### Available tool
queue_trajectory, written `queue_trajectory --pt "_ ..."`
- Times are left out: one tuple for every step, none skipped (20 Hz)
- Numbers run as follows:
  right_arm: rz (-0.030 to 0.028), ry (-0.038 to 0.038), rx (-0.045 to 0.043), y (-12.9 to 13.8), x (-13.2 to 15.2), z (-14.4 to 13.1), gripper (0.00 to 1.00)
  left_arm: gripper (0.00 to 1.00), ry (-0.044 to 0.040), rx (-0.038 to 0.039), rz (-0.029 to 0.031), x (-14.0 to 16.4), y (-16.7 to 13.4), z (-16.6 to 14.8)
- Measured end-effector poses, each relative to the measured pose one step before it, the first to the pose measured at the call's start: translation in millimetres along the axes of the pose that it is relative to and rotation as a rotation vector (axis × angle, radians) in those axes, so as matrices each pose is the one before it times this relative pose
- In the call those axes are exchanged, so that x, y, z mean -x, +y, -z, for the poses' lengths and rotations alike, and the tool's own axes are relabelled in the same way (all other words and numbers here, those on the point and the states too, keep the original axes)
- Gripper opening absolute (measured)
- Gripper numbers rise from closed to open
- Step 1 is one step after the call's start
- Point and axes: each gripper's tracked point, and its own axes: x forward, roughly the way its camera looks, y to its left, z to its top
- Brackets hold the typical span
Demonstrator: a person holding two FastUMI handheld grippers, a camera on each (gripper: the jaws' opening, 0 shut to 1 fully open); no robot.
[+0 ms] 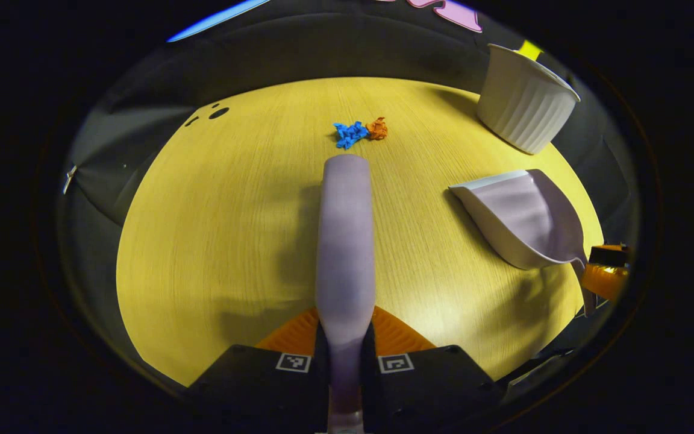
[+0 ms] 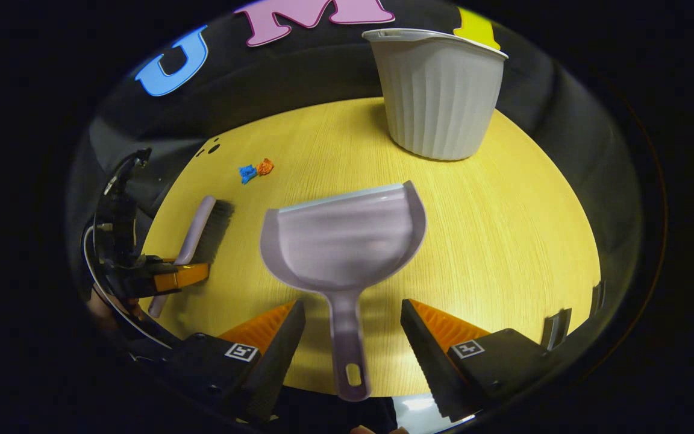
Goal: Pick up the small broom and dustpan from the desktop, sweep the trash into the dustpan with the broom, and then empty the trash into the garbage bin.
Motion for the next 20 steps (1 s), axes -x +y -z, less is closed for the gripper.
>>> queue_trajectory --pt "0.00053 0.01016 0.00363 1.36 -2.34 3.28 0.99 0.26 -0.00583 0.01241 -0.00054 2.27 2.79 0.01" --pt "-0.00159 0.0125 -0.00355 1.04 -1.9 3.13 0.99 0.25 -0.00157 0.01431 0.00303 3.03 3.82 1.81" --pt "0.0003 0.0074 -0.00746 0.68 -2.45 1.77 0.99 0.25 0.00041 0.01533 0.00239 3.02 3.28 2.06" --pt "0.0034 0.0093 -0.00487 0.46 -3.52 2.73 1.0 0.25 -0.00571 0.00785 -0.00832 7.57 7.81 2.01" --pt "0.01547 0.01299 -0.00007 -2.67 -7.42 3.88 1.0 0.25 -0.02082 -0.00778 -0.0179 8.39 9.61 -1.74" --pt "0.00516 0.00698 -0.00222 -1.05 -4.08 0.8 0.99 0.25 -0.00753 -0.00161 -0.00735 5.65 4.63 -1.08" --pt "0.00511 0.00923 -0.00286 -0.89 -4.51 1.09 1.0 0.25 -0.00753 0.00542 -0.00636 5.31 4.32 -0.12" --pt "0.00715 0.00372 -0.00611 -1.75 -4.96 -0.43 0.99 0.29 -0.00653 0.01081 -0.00297 5.85 3.4 -1.16" --pt "0.00301 0.00412 -0.00365 -0.55 -4.48 -0.13 1.0 0.25 -0.00547 0.01604 -0.00422 3.97 3.9 -0.84" --pt "0.00351 0.006 0.00259 -1.37 -3.73 -0.77 0.99 0.25 -0.00473 0.01815 -0.0059 4.47 3.86 -0.77" --pt "0.00684 0.00507 0.0073 -0.76 -2.0 0.41 0.99 0.25 -0.00536 0.01797 -0.00853 3.34 4.61 -1.08" --pt "0.00842 0.00994 0.01013 -2.01 -3.59 0.67 0.99 0.25 -0.0054 0.01463 -0.01036 1.44 4.55 -1.18" --pt "0.00155 0.01135 0.00407 -0.22 -5.61 1.21 0.98 0.29 -0.00195 0.01068 -0.0114 1.47 5.13 0.61" --pt "-0.00409 0.01574 -0.00004 1.74 -4.6 1.86 0.98 0.25 0.00137 0.01116 -0.01261 1.91 5.12 0.54" --pt "0.00912 -0.00096 0.00858 -0.9 0.06 -1.36 0.94 0.25 0.00102 0.0103 -0.00715 0.72 3.57 1.71" --pt "-0.01642 0.00001 -0.00301 4.2 -4.79 -3.65 0.87 0.25 0.00012 0.01326 -0.00645 2.11 3.22 1.22" --pt "0.00019 0.01083 -0.00109 1.52 0.48 1.21 0.81 0.25 0.00026 0.00827 -0.00285 1.17 2.1 1.02" --pt "-0.00012 -0.00895 0.00282 0.02 -0.74 -2.1 0.69 0.25 0.00167 0.0061 -0.00293 0.86 1.55 2.51" --pt "0.00125 0.00623 0.00879 0.03 -0.18 0.78 0.75 0.25 0.00206 0.0062 -0.00214 0.3 1.23 0.9" --pt "0.0064 -0.00359 0.01215 -1.72 -0.06 -0.53 0.63 0.25 0.0017 0.00847 -0.00143 -0.4 0.22 1.05"
